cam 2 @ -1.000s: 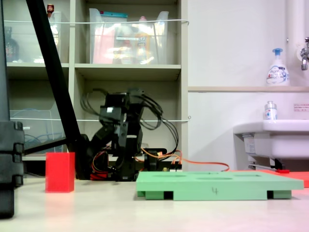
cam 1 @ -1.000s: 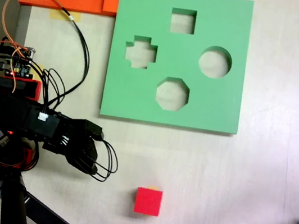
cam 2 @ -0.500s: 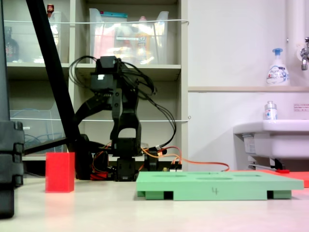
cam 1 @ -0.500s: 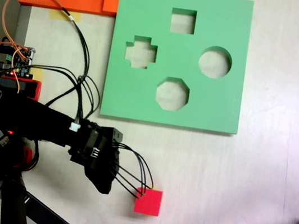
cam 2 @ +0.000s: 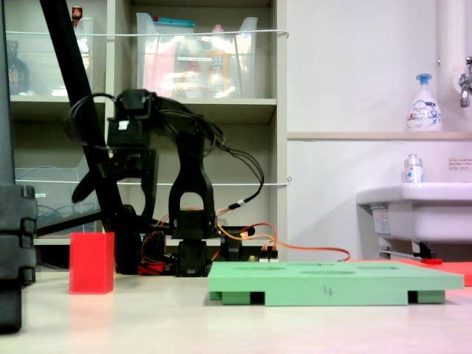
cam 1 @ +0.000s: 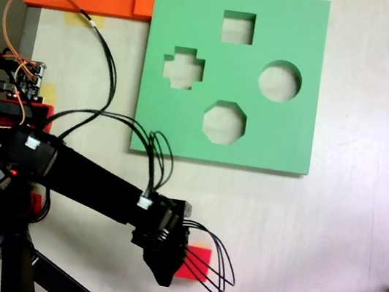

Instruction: Put the square block into the corresponding hole

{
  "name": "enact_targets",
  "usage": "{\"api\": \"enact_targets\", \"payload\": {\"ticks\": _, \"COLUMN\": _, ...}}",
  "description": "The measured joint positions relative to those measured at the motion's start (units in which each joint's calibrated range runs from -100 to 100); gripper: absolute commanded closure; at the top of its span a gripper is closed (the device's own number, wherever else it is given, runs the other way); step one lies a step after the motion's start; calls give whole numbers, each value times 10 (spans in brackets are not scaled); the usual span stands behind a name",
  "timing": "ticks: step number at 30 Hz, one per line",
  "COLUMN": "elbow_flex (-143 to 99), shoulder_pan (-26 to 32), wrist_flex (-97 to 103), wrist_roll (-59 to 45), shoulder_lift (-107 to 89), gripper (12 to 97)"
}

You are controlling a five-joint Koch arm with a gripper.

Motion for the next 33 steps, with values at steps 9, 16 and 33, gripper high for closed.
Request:
{"api": "enact_targets", "payload": {"ticks": 9, "elbow_flex": 76, "shoulder_pan": -2, "wrist_flex": 8, "wrist_roll": 0, "shoulder_lift": 161, "gripper": 344}}
{"api": "enact_targets", "payload": {"ticks": 16, "elbow_flex": 87, "shoulder_pan": -4, "wrist_flex": 12, "wrist_roll": -4, "shoulder_lift": 219, "gripper": 344}}
{"api": "enact_targets", "payload": {"ticks": 33, "elbow_flex": 96, "shoulder_pan": -9, "wrist_flex": 35, "wrist_roll": -4, "shoulder_lift": 311, "gripper": 458}}
